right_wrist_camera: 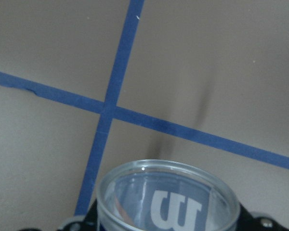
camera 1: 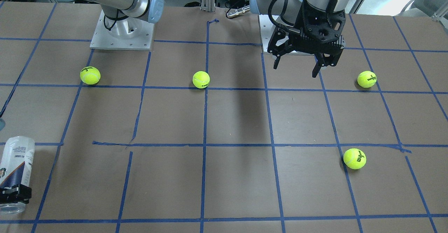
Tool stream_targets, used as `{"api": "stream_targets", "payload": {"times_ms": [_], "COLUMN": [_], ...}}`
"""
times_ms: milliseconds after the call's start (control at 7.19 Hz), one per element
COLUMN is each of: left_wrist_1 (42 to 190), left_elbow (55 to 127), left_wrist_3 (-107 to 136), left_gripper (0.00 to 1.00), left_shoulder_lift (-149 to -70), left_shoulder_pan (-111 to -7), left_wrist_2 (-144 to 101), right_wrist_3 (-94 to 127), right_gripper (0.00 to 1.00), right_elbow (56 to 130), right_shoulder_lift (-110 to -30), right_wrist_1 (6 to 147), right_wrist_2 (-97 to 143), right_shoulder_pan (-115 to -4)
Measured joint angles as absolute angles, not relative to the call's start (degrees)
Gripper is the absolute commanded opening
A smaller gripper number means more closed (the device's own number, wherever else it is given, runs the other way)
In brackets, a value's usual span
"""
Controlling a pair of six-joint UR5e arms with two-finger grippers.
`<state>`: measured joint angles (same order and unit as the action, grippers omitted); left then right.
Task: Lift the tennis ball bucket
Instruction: 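Lift the tennis can with the right gripper and tilt it sideways, then carry the can toward the table center and lay it on its side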
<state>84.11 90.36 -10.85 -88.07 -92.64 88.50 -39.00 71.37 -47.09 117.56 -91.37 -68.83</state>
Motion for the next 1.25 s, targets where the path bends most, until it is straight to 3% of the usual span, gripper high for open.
{"api": "stream_targets", "payload": {"times_ms": [417,695,974,1252], "left_wrist_1": [84.1,84.1,84.1,84.2], "left_elbow": [90.4,90.4,90.4,90.4], "left_wrist_3": [-10.8,-10.8,-10.9,-10.9], "left_gripper": [1.0,1.0,1.0,1.0], "left_shoulder_lift": [-88.1,-88.1,-88.1,-88.1], "left_shoulder_pan": [-92.6,-92.6,-92.6,-92.6], "left_wrist_2": [88.5,88.5,88.5,88.5], "right_wrist_3": [-42.6,-45.0,-47.6,-52.6], "right_gripper": [0.55,0.36,0.36,0.29], "right_elbow": [75.1,78.5,80.7,82.0], "right_shoulder_lift": [-52.5,-56.9,-60.2,-61.8], "right_wrist_1": [117.6,117.7,117.8,118.8], "right_wrist_2": [-87.4,-85.0,-84.9,-85.0], "right_shoulder_pan": [-74.3,-80.7,-88.0,-95.5]}}
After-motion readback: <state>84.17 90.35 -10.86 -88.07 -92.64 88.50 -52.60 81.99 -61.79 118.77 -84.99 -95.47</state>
